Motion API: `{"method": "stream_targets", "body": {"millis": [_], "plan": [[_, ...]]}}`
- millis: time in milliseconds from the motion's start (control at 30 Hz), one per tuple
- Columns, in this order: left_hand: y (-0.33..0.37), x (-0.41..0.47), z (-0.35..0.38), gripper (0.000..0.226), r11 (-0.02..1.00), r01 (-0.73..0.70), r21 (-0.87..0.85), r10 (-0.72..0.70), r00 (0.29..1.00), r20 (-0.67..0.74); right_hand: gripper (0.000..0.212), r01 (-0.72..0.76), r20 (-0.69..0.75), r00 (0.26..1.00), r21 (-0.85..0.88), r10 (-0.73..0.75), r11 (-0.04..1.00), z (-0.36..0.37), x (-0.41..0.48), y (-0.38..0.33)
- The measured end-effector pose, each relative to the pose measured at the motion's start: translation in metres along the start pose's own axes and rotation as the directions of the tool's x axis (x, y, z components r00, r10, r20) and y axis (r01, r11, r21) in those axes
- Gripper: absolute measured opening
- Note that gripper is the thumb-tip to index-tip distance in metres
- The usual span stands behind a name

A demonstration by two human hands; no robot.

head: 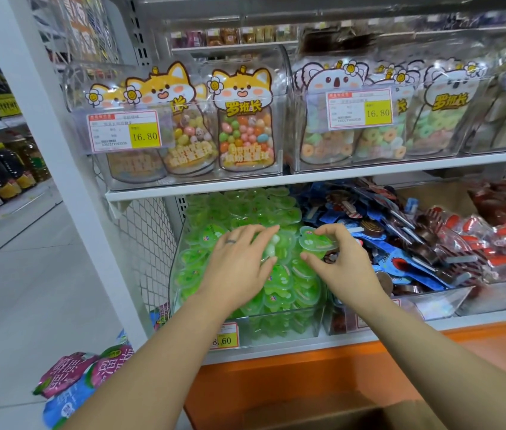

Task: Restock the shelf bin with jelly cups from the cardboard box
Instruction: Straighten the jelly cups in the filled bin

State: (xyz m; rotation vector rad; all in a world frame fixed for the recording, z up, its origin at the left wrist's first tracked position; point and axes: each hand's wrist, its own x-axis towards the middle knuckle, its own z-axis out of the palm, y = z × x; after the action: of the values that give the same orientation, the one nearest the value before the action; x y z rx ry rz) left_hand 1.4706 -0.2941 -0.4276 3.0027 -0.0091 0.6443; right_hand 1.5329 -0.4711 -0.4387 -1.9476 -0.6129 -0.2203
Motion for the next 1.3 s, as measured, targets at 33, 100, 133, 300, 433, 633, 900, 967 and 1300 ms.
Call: {"method": "stream_targets", "body": {"millis": [33, 100, 133, 300, 433, 633, 900, 967, 1300], "plan": [[0.0, 0.001, 0.0, 0.056, 1.0, -0.001, 0.006, 0.001, 1.0, 0.009, 0.036, 0.001, -0.002, 1.0, -0.005, -0.001, 1.0, 0.0, 0.0, 0.0], [0.001, 0.003, -0.001, 0.058, 1.0, 0.007, 0.013, -0.007, 1.0, 0.027, 0.036, 0.0, -0.005, 1.0, -0.01, 0.0, 1.0, 0.001, 0.001, 0.0], [0.002, 0.003, -0.001, 0.059, 1.0, 0.013, 0.013, -0.013, 0.999, 0.034, 0.036, 0.002, -0.006, 1.0, -0.009, -0.002, 1.0, 0.002, 0.001, -0.001], [0.003, 0.004, -0.001, 0.062, 1.0, 0.022, 0.008, -0.022, 0.999, 0.048, 0.035, 0.017, -0.015, 1.0, -0.007, -0.017, 1.0, 0.002, 0.002, -0.002], [0.003, 0.002, -0.003, 0.063, 1.0, 0.014, -0.014, -0.013, 0.999, 0.05, 0.035, -0.004, -0.002, 1.0, 0.007, 0.004, 1.0, 0.0, 0.002, -0.003], [0.002, 0.0, -0.003, 0.063, 1.0, 0.005, -0.024, -0.004, 0.999, 0.041, 0.035, -0.004, 0.005, 1.0, -0.003, 0.004, 1.0, -0.004, 0.0, -0.002], [0.005, -0.014, -0.014, 0.057, 0.997, -0.01, -0.072, 0.002, 0.994, -0.111, 0.037, 0.096, -0.08, 0.992, -0.038, -0.099, 0.995, -0.003, -0.004, -0.013], [0.012, -0.024, -0.021, 0.042, 0.976, 0.002, -0.219, -0.047, 0.978, -0.205, 0.038, 0.19, -0.114, 0.974, -0.064, -0.196, 0.98, 0.003, -0.008, -0.022], [0.028, -0.064, -0.043, 0.024, 0.286, 0.285, -0.915, -0.499, 0.859, 0.112, 0.036, 0.417, -0.112, 0.898, -0.096, -0.426, 0.904, 0.048, -0.021, -0.061]]}}
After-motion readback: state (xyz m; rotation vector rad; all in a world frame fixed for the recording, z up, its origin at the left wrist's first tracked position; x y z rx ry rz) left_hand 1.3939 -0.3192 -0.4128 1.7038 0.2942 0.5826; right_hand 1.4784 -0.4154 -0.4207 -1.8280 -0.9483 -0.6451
